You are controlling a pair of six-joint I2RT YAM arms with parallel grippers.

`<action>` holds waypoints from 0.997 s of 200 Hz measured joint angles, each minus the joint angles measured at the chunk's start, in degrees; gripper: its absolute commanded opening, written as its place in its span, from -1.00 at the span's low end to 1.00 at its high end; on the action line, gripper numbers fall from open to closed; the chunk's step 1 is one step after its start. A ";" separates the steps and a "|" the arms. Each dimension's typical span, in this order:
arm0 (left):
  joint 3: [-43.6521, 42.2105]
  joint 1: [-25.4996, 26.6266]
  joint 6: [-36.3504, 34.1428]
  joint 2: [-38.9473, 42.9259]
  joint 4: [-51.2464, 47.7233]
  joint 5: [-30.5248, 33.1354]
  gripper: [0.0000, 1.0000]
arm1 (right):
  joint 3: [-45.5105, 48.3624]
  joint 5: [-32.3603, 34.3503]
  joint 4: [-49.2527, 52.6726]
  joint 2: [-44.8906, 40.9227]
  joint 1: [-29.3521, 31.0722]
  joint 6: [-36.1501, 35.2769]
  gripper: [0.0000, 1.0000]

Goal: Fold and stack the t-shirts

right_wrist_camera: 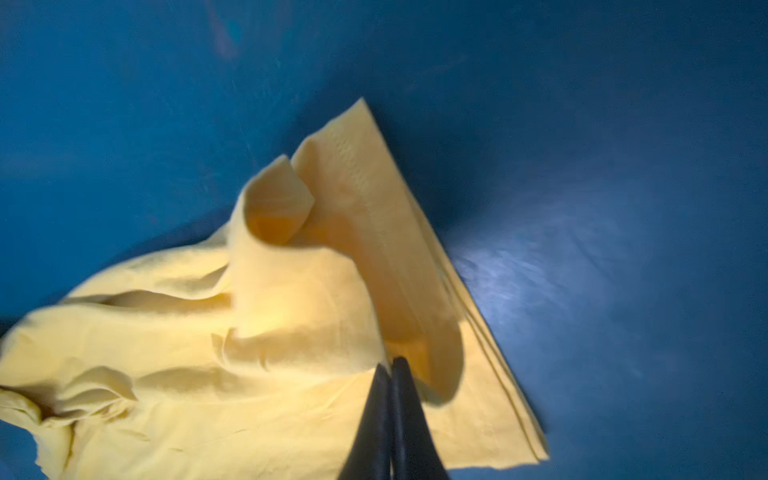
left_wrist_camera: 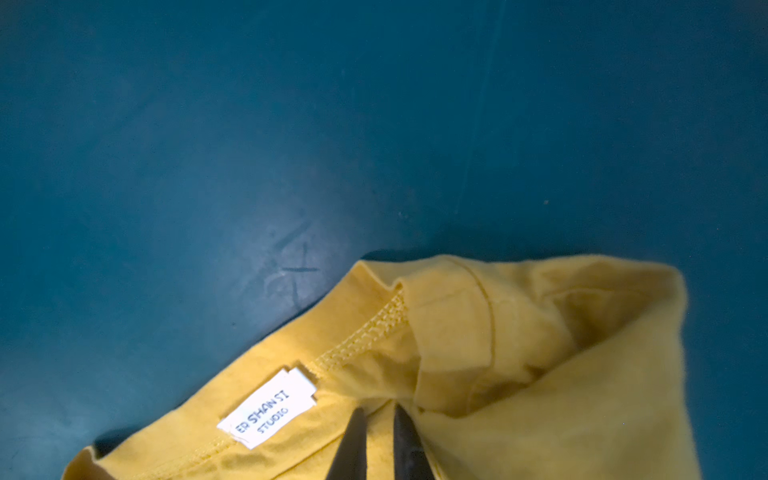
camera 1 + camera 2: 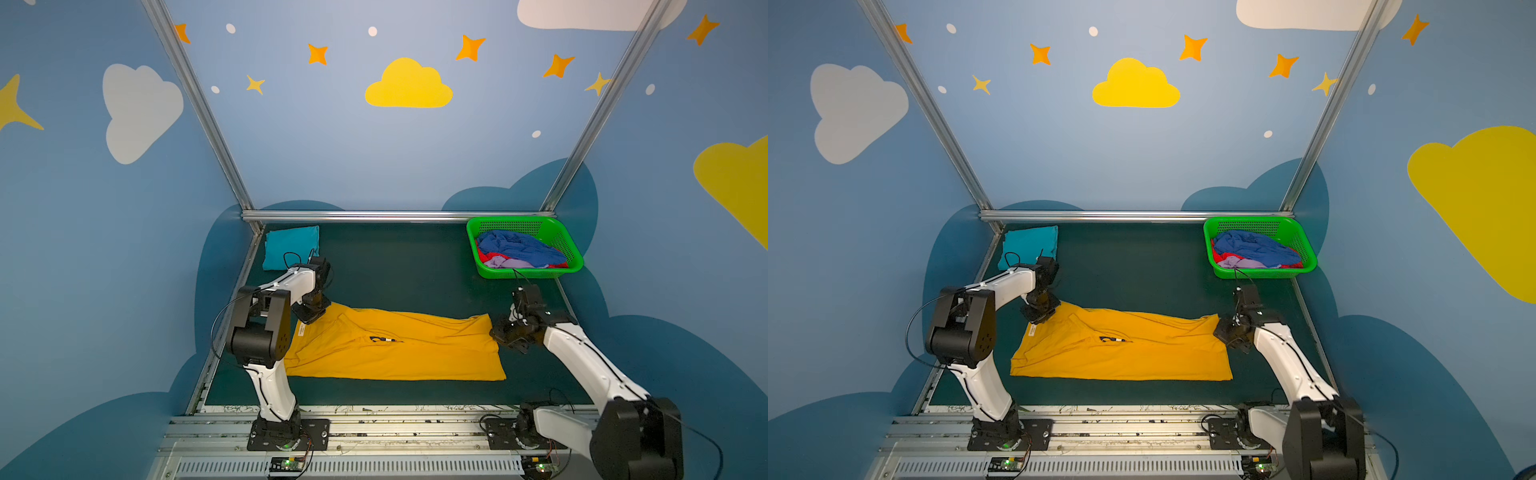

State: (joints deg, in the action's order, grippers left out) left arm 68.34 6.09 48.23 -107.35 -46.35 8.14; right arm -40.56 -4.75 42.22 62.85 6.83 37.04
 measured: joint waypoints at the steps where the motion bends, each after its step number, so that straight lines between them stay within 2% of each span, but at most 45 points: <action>1: 0.00 0.00 0.00 0.00 0.00 -0.02 -0.68 | 0.11 0.02 0.13 -0.55 -0.07 0.13 -1.00; 77: -0.24 -0.42 -0.76 0.22 0.33 -0.83 -0.68 | 13.18 1.16 5.60 -24.98 -0.42 8.74 -1.00; 87: -0.39 -0.48 -0.83 0.33 0.52 -1.03 -0.68 | 14.73 1.20 6.05 -28.02 -0.42 9.53 -0.43; 96: -0.46 -0.55 -0.87 0.42 0.61 -1.16 -0.68 | 15.93 1.33 6.54 -30.42 -0.42 10.43 -0.12; 108: -0.63 -0.61 -0.87 0.55 0.81 -1.29 -0.68 | 16.94 1.79 7.48 -32.26 -0.42 10.78 0.04; 118: -0.76 -0.63 -0.87 0.66 0.94 -1.36 -0.68 | 17.05 2.21 8.04 -32.72 -0.42 10.93 0.07; 125: -0.76 -0.63 -0.87 0.68 0.94 -1.38 -0.67 | 16.92 2.36 7.96 -32.48 -0.42 10.73 0.03; 133: -0.76 -0.63 -0.87 0.70 0.94 -1.38 -0.67 | 16.15 2.69 8.17 -31.34 -0.42 9.88 -0.11; 153: -0.76 -0.31 -1.05 0.90 0.72 -1.01 -0.64 | 10.08 4.09 8.17 -23.12 0.61 7.13 -0.36; 178: -0.59 1.40 -1.46 1.22 -0.31 1.57 -0.47 | -0.44 8.55 5.11 -10.29 7.13 1.44 -0.38; 199: 1.36 3.63 -2.10 2.49 -2.89 4.87 -0.33 | -6.19 10.91 0.96 -2.01 12.50 -3.41 -0.26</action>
State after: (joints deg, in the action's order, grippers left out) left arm 69.69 9.72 46.13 -104.86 -49.23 13.02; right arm -46.74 6.15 43.18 60.84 19.33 33.63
